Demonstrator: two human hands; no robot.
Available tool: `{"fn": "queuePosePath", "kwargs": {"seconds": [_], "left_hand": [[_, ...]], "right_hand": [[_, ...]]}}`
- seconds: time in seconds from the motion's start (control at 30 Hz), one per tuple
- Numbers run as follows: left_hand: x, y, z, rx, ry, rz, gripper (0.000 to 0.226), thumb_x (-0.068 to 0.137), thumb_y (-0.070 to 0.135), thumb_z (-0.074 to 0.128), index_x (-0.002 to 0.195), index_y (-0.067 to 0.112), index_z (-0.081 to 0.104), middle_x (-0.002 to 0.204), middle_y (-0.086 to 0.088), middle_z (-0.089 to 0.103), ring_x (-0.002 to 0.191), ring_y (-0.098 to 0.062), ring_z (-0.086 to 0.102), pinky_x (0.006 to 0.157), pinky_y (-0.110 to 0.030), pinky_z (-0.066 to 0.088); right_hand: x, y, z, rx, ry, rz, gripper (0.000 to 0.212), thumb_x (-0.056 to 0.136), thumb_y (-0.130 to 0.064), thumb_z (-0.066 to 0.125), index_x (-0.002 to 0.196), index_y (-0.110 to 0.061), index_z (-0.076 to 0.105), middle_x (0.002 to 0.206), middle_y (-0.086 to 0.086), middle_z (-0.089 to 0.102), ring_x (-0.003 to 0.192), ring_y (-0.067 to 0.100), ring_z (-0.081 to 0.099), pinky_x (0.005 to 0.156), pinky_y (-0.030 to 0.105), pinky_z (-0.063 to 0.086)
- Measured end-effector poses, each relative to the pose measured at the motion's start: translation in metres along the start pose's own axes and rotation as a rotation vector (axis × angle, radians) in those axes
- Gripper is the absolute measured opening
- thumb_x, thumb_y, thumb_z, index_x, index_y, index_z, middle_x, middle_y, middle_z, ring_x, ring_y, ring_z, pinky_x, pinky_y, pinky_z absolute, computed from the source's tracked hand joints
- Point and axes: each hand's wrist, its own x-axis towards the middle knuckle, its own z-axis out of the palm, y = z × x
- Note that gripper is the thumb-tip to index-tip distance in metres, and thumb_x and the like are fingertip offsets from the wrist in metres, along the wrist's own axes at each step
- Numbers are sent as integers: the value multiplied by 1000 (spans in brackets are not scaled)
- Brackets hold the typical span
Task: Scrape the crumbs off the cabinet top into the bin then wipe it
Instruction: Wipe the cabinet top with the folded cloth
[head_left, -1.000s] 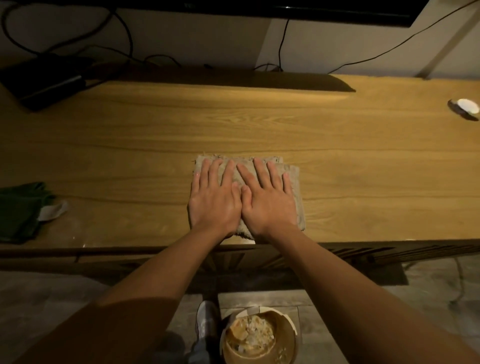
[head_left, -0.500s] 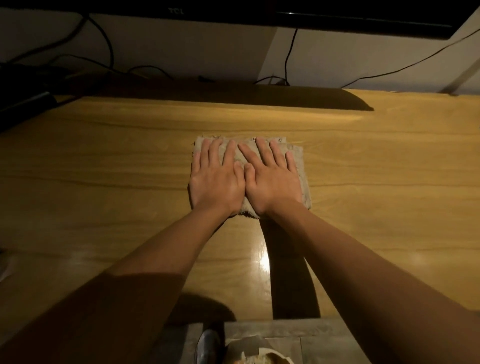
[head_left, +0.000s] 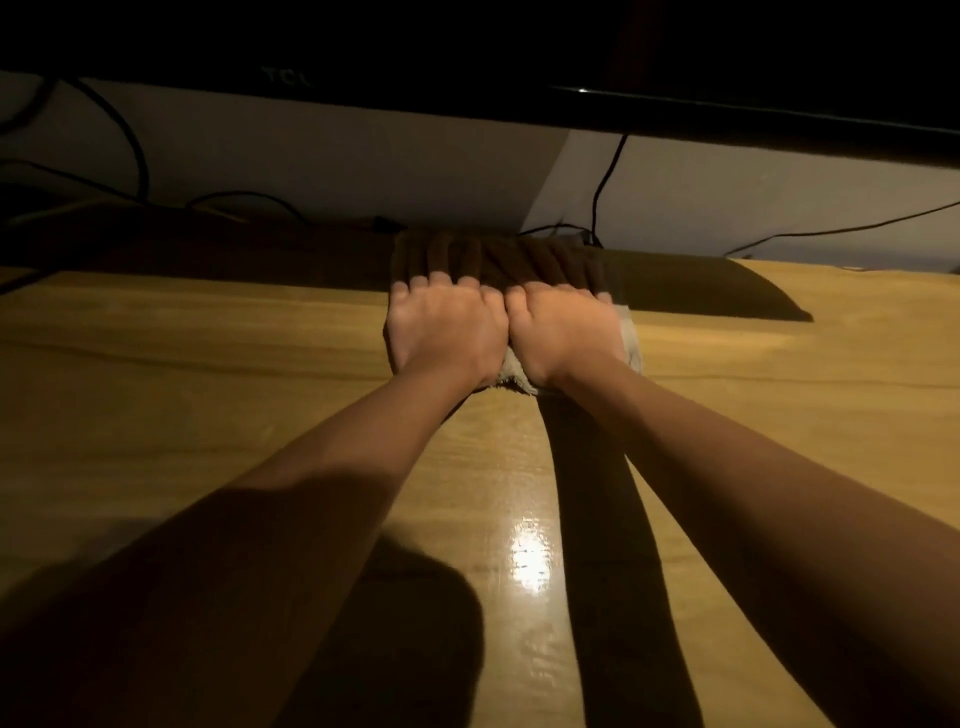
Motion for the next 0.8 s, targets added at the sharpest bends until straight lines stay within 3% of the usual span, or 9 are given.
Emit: {"fn": "queuePosePath", "kwargs": {"seconds": [0.03, 0.1, 0.23, 0.3, 0.37, 0.47, 0.53, 0.6, 0.8], "left_hand": [[6, 1, -1, 39, -40, 25, 34, 89, 34, 55, 119, 20, 59, 115, -10, 63, 108, -35, 57, 87, -47, 42], [13, 3, 0, 63, -88, 36, 31, 87, 33, 58, 117, 23, 58, 109, -5, 63, 103, -32, 58, 74, -43, 37], [15, 3, 5, 31, -6, 60, 27, 95, 37, 46, 111, 21, 62, 104, -5, 65, 98, -29, 60, 71, -41, 34], [12, 3, 5, -70, 32, -4, 44, 100, 40, 29, 107, 18, 66, 103, -8, 68, 96, -29, 60, 78, -41, 37], [1, 6, 3, -157, 54, -66, 56, 100, 43, 19, 115, 16, 65, 116, -13, 66, 108, -31, 58, 95, -46, 36], [-27, 18, 3, -140, 56, -21, 59, 100, 45, 16, 146, 17, 40, 149, -16, 44, 139, -33, 36, 117, -49, 19], [-53, 28, 2, -165, 36, 19, 63, 101, 47, 13, 157, 19, 13, 164, -12, 18, 151, -31, 11, 122, -48, 7], [-82, 40, 2, -199, 26, 37, 63, 102, 46, 10, 158, 20, -1, 167, -8, -2, 153, -27, -6, 122, -47, 1], [-186, 79, 1, -216, -6, 33, 62, 102, 46, 4, 157, 21, -9, 165, -5, -15, 151, -23, -17, 122, -45, -4]], "right_hand": [[5, 3, 0, -16, -13, -8, 33, 103, -34, 27, 98, -28, 59, 94, -3, 61, 101, 29, 63, 80, 42, 41], [12, 7, 1, -29, -1, -12, 34, 104, -34, 27, 95, -27, 59, 84, -7, 50, 93, 27, 62, 70, 36, 37], [12, 9, 2, -51, 4, -44, 35, 104, -34, 29, 104, -23, 62, 100, 1, 66, 97, 28, 62, 73, 37, 39], [5, 9, 0, -39, -1, -53, 36, 105, -35, 28, 109, -23, 62, 111, 4, 68, 103, 30, 61, 79, 41, 38], [-9, 11, -1, -5, 12, -8, 44, 106, -38, 24, 128, -24, 60, 130, 6, 65, 119, 33, 58, 96, 49, 38], [-42, 17, 2, 31, 12, 55, 52, 108, -42, 15, 157, -31, 32, 160, 7, 39, 148, 31, 32, 122, 49, 17], [-71, 22, 1, 71, -22, 65, 53, 109, -45, 10, 161, -38, 14, 171, 0, 14, 157, 22, 6, 127, 45, 3], [-104, 27, -1, 82, -52, 80, 54, 109, -47, 8, 162, -40, 4, 172, -4, -3, 157, 17, -8, 127, 44, -3], [-219, 37, -11, 143, -69, 155, 60, 108, -48, 11, 163, -28, -2, 171, -5, -8, 156, 12, -11, 127, 42, -4]]}}
